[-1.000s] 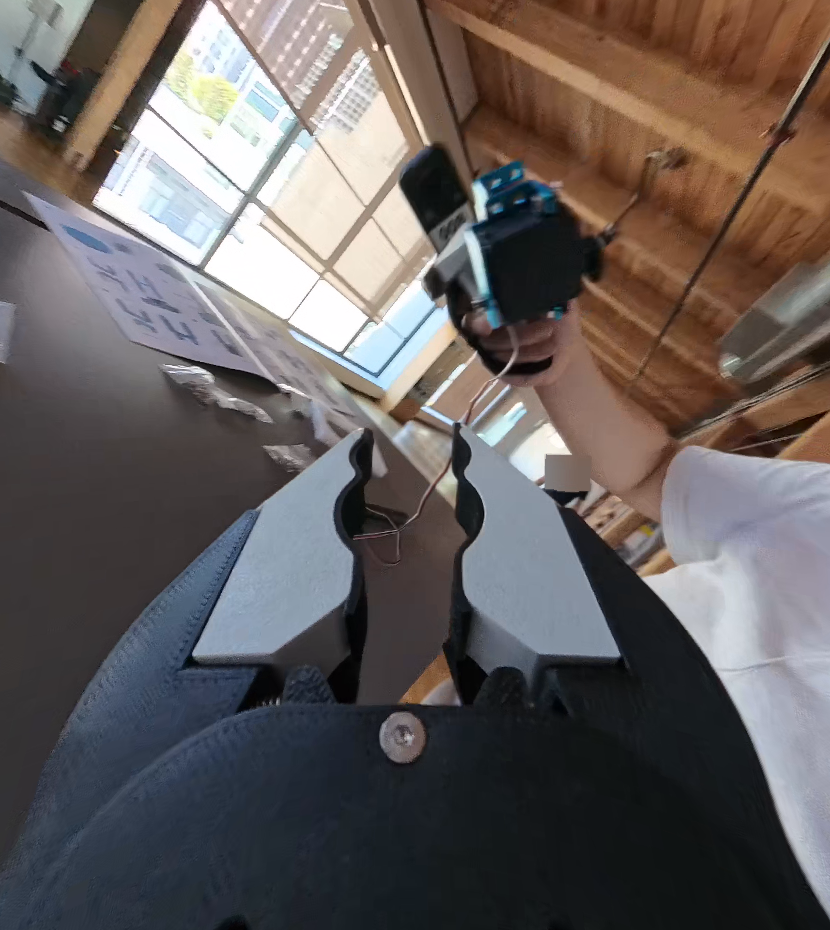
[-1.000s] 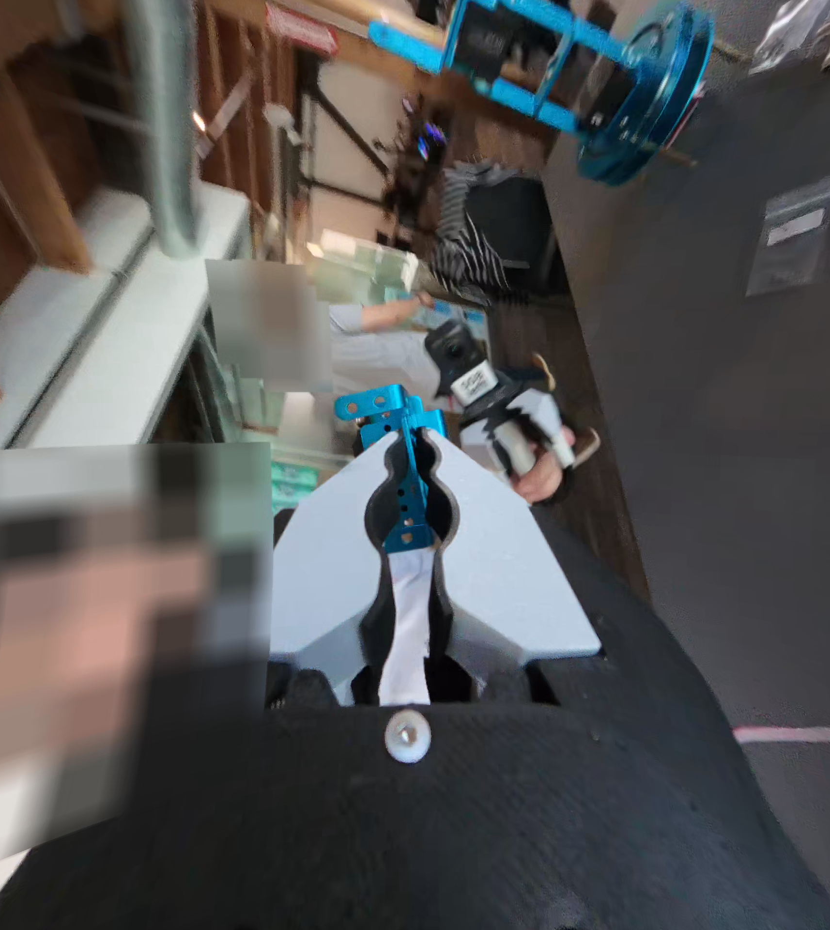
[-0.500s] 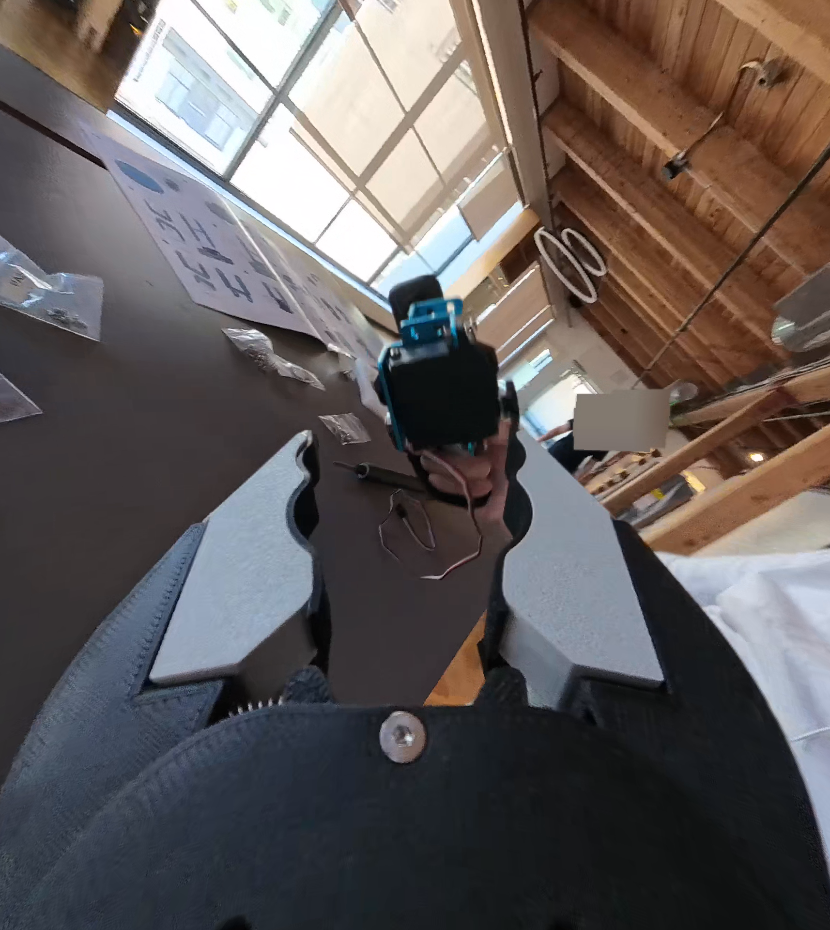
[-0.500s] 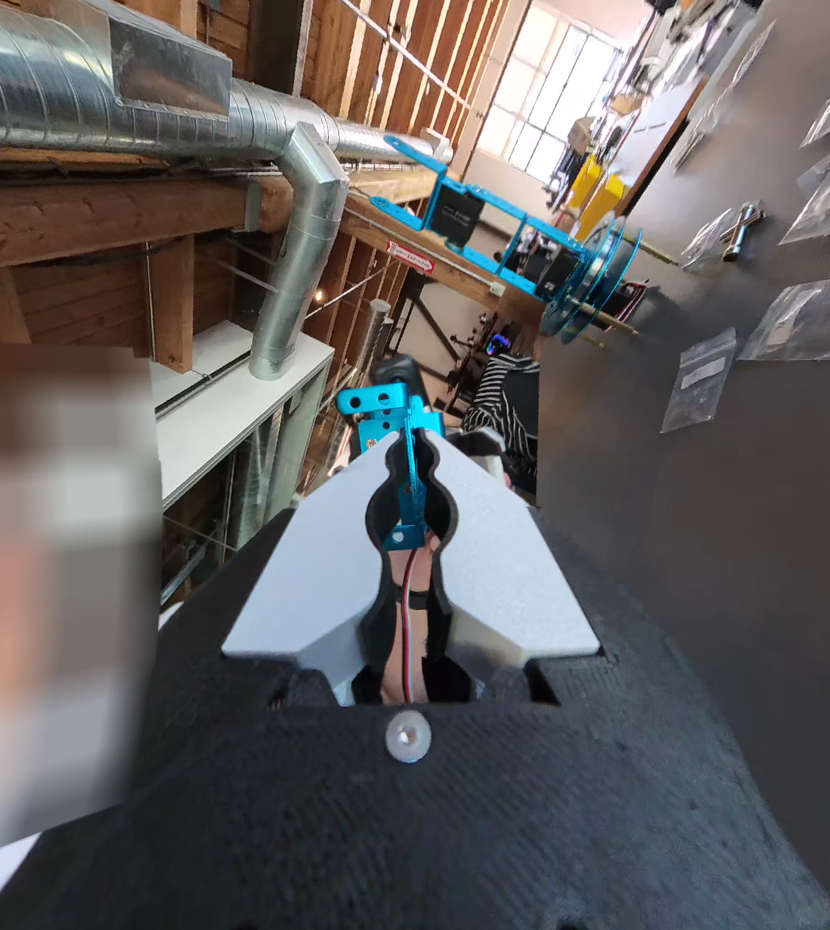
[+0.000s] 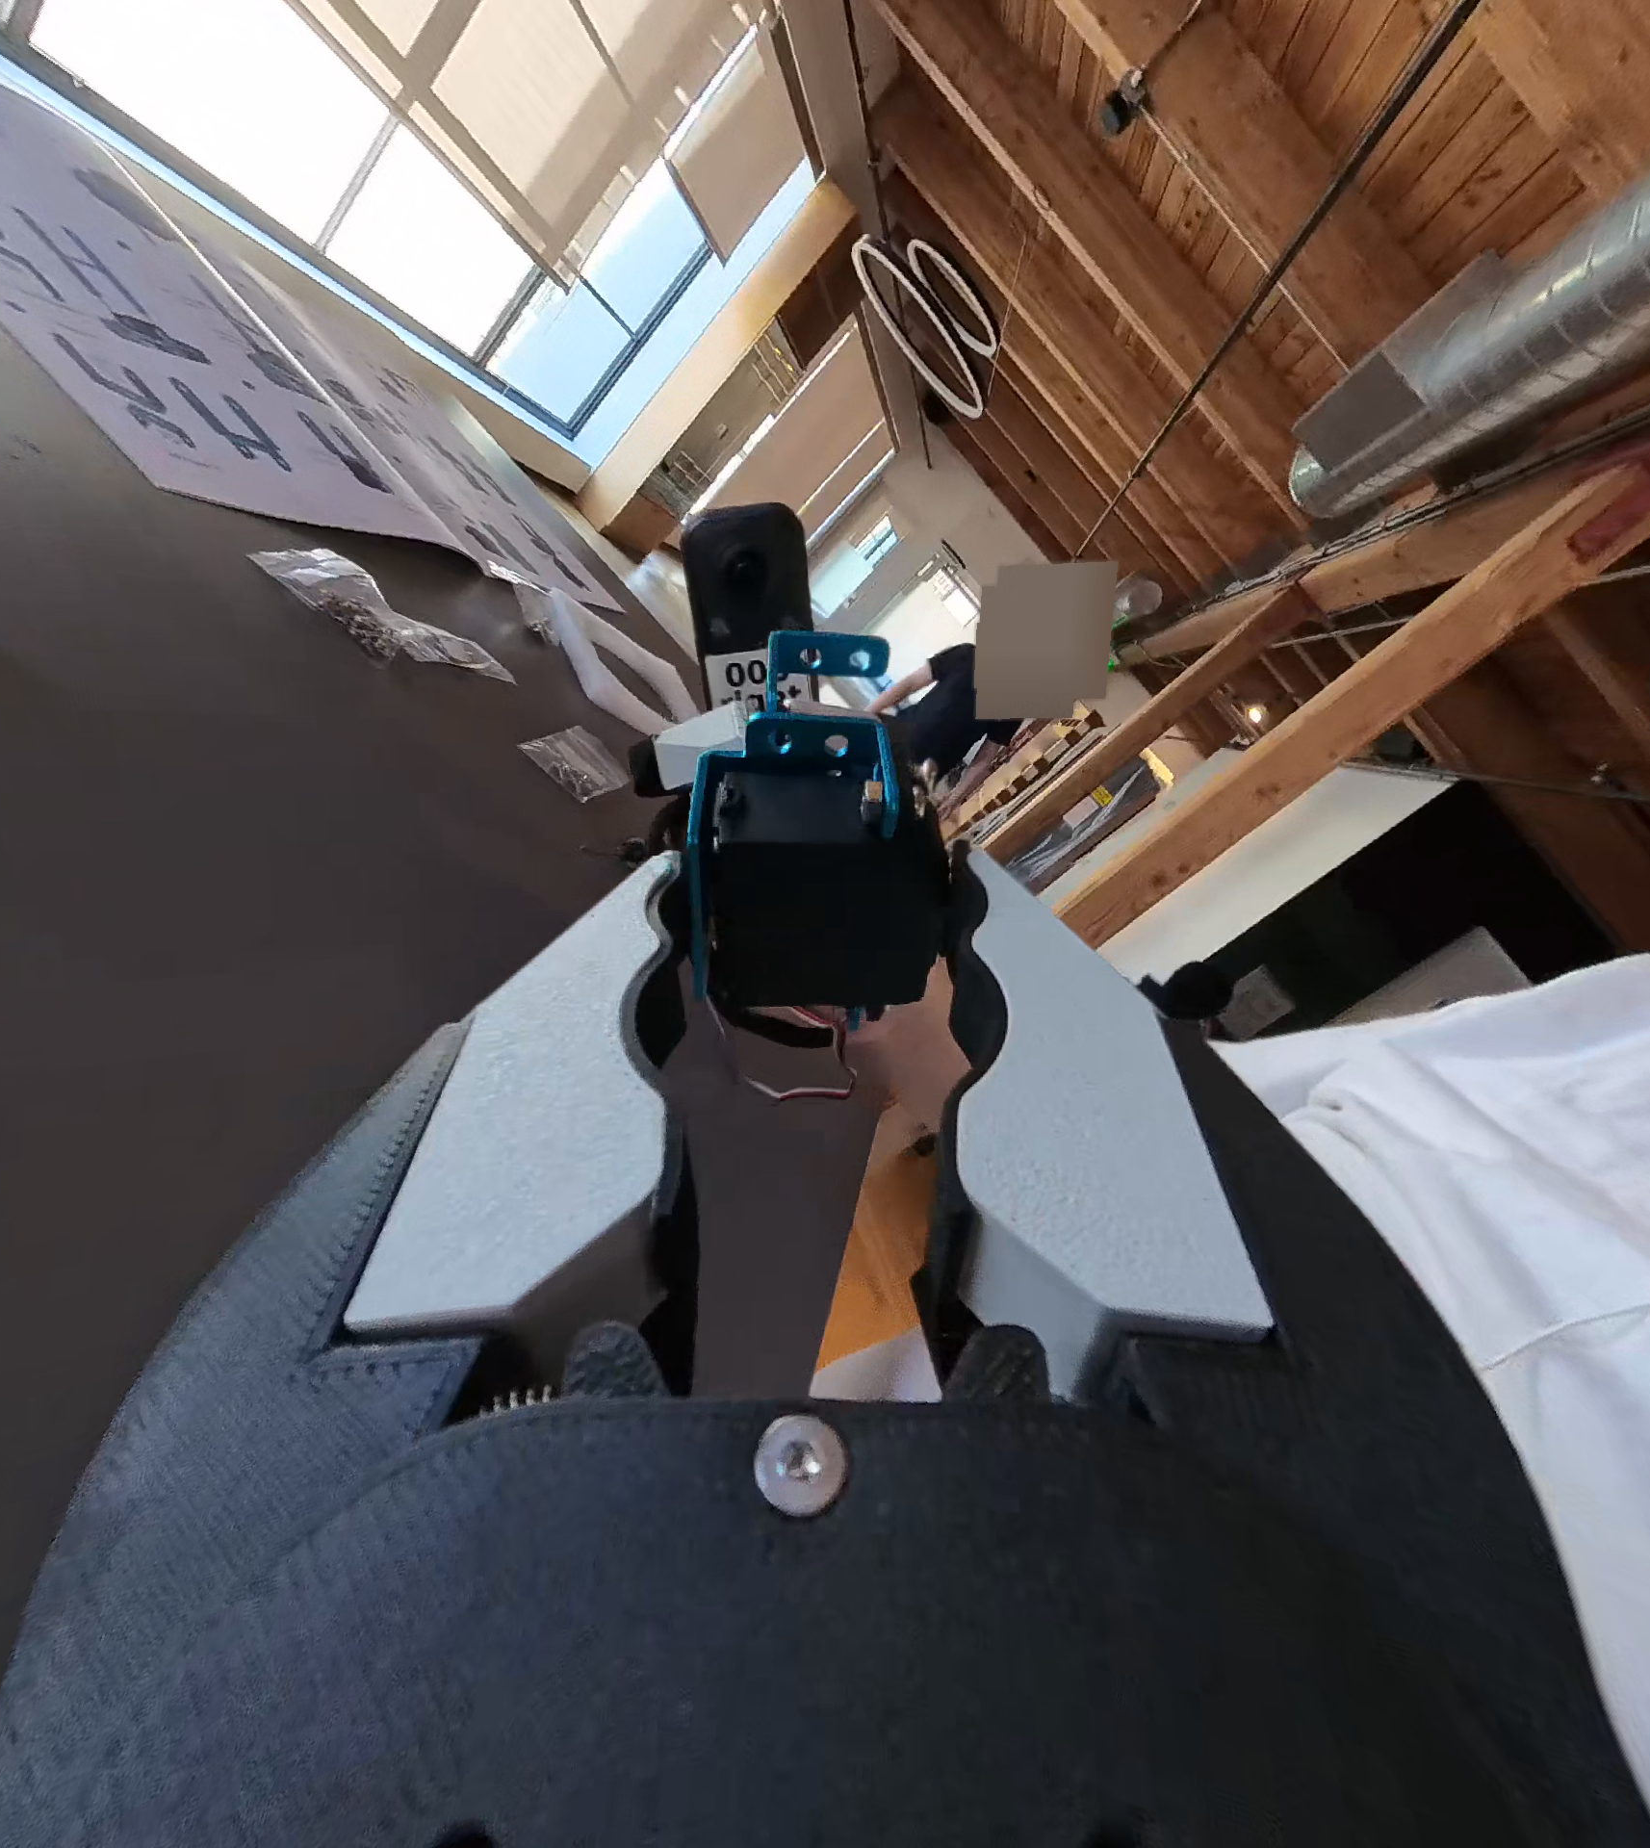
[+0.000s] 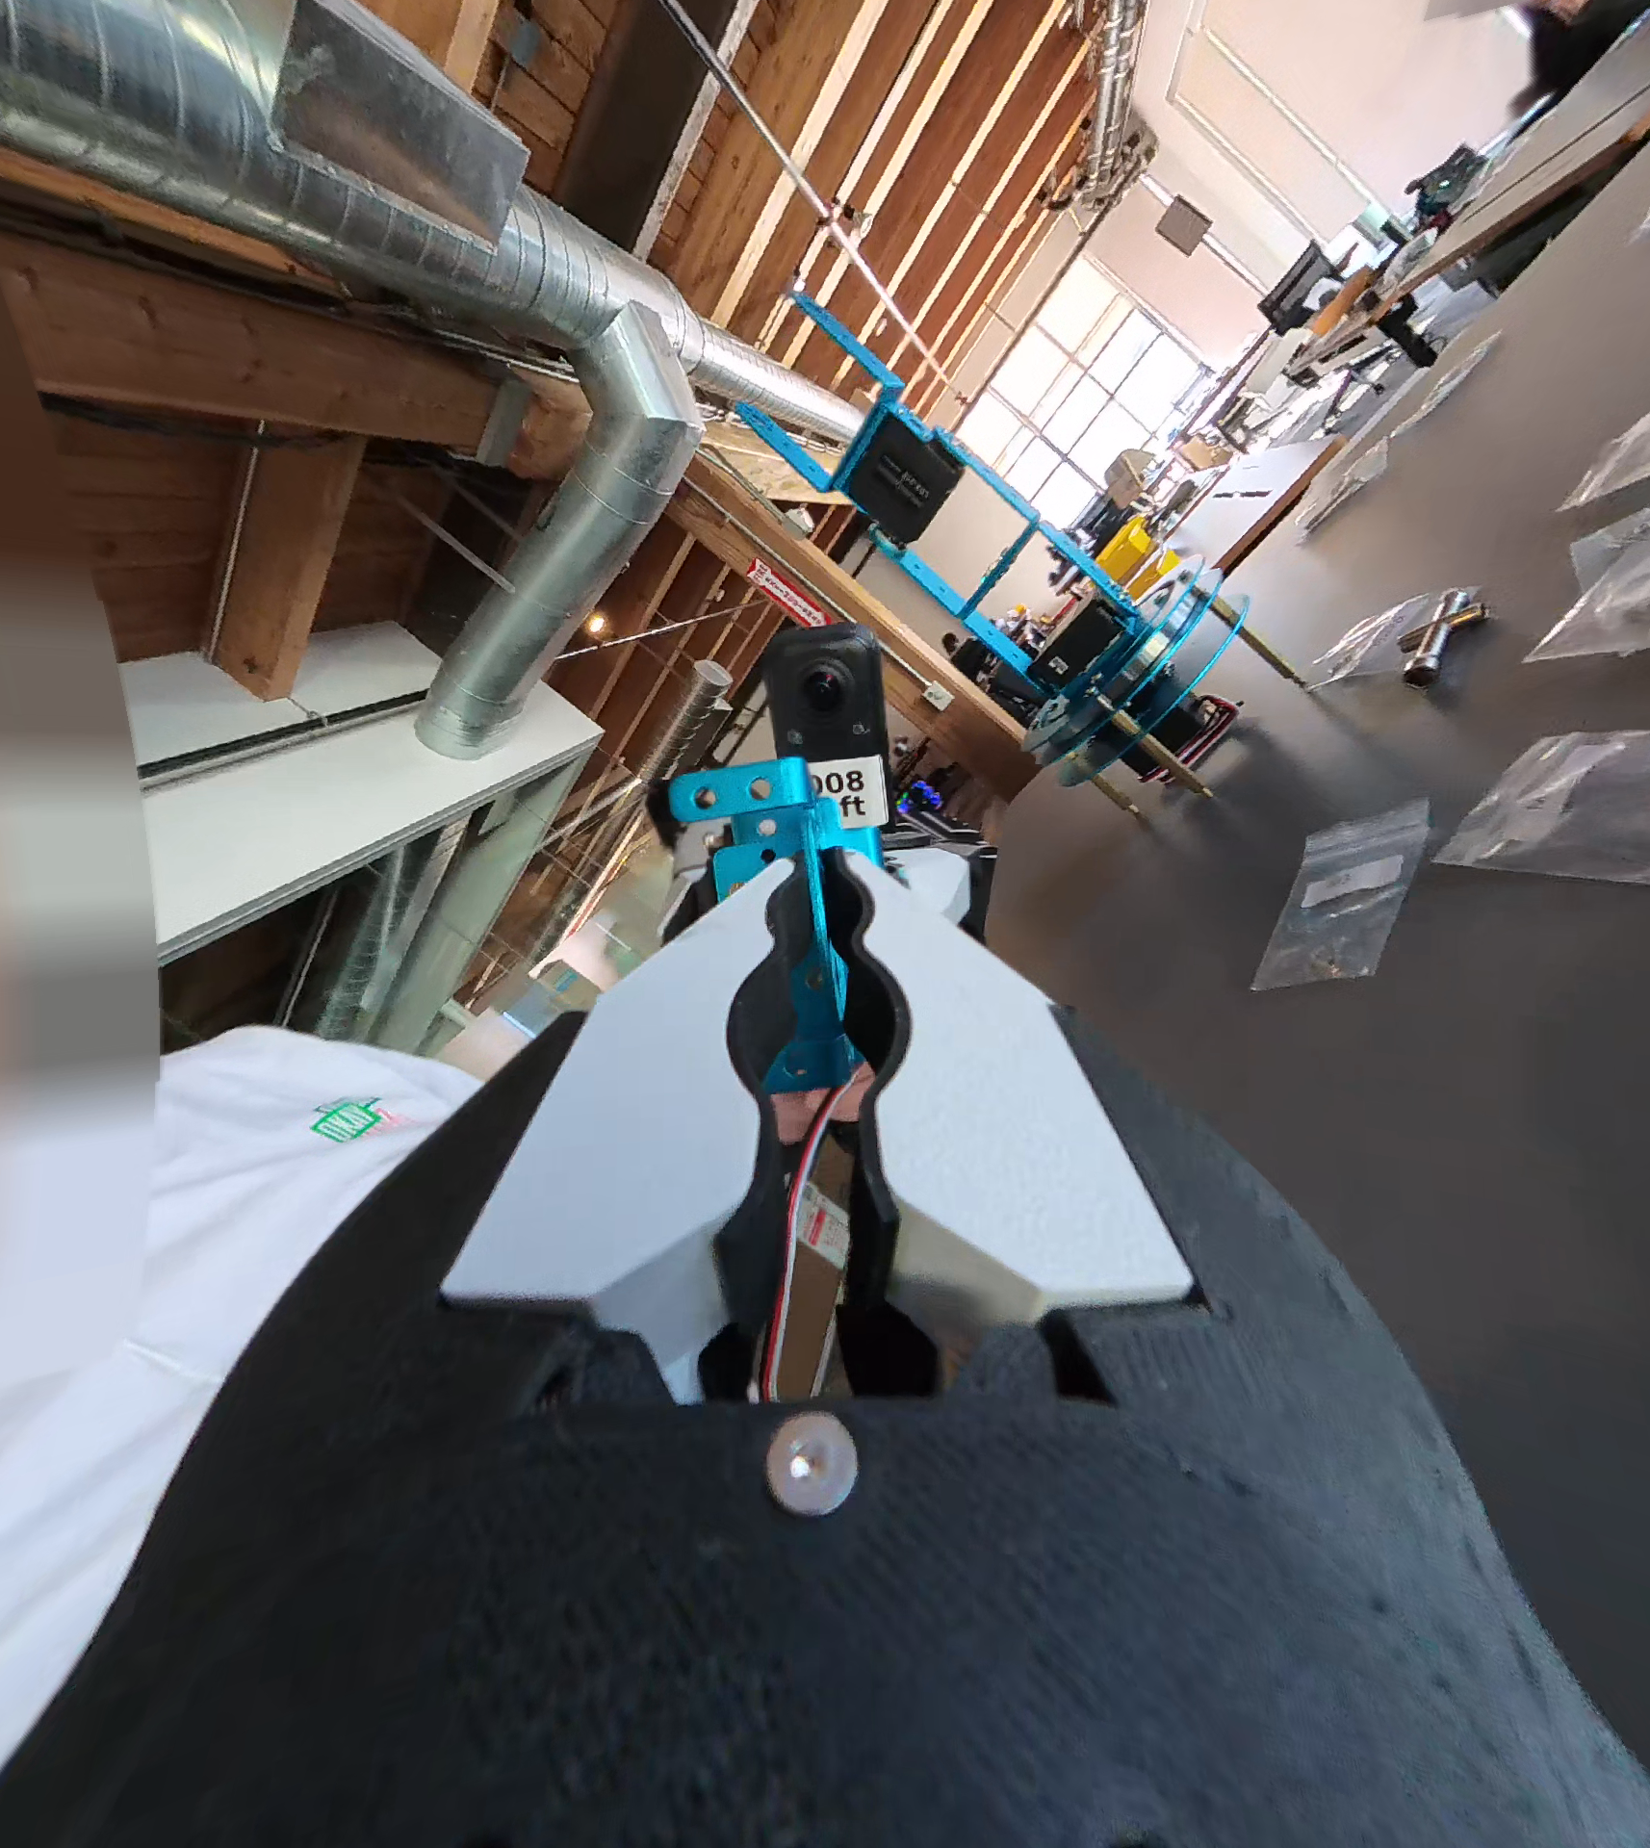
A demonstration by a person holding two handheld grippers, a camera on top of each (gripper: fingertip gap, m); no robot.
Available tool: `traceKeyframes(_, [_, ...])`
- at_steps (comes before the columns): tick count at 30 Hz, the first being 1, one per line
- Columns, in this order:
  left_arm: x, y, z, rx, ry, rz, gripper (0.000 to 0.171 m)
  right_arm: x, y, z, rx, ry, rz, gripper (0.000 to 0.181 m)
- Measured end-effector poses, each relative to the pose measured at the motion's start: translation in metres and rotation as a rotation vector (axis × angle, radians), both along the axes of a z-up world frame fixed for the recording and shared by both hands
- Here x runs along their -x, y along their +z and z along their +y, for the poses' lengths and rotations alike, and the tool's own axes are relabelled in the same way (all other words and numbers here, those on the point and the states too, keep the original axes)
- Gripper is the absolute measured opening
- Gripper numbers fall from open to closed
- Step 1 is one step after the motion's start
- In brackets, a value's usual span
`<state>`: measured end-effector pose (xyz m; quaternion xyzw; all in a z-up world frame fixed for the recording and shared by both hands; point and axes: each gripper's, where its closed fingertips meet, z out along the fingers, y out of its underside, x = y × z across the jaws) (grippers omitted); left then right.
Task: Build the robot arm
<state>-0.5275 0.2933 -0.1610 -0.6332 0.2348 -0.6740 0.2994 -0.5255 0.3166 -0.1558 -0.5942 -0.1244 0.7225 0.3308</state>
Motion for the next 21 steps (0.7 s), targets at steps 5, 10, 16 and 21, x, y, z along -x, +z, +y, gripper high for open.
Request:
traceKeyframes(5, [0.004, -0.012, -0.004, -0.214, 0.014, 0.177, 0.051, 0.007, -0.008, -0.003, -0.053, 0.068, -0.038, 0.005])
traceKeyframes(10, [0.0, -0.031, 0.004, -0.462, 0.073, 0.412, 0.051, 0.004, -0.026, 0.003, -0.15, 0.126, -0.215, 0.011])
traceKeyframes(16, [-0.004, -0.044, 0.008, -0.46, 0.073, 0.478, 0.051, -0.001, -0.043, 0.007, -0.191, 0.222, -0.37, 0.009])
traceKeyframes(21, [-0.002, -0.056, 0.013, -0.472, 0.123, 0.576, 0.051, -0.002, -0.061, 0.013, -0.239, 0.286, -0.507, 0.009])
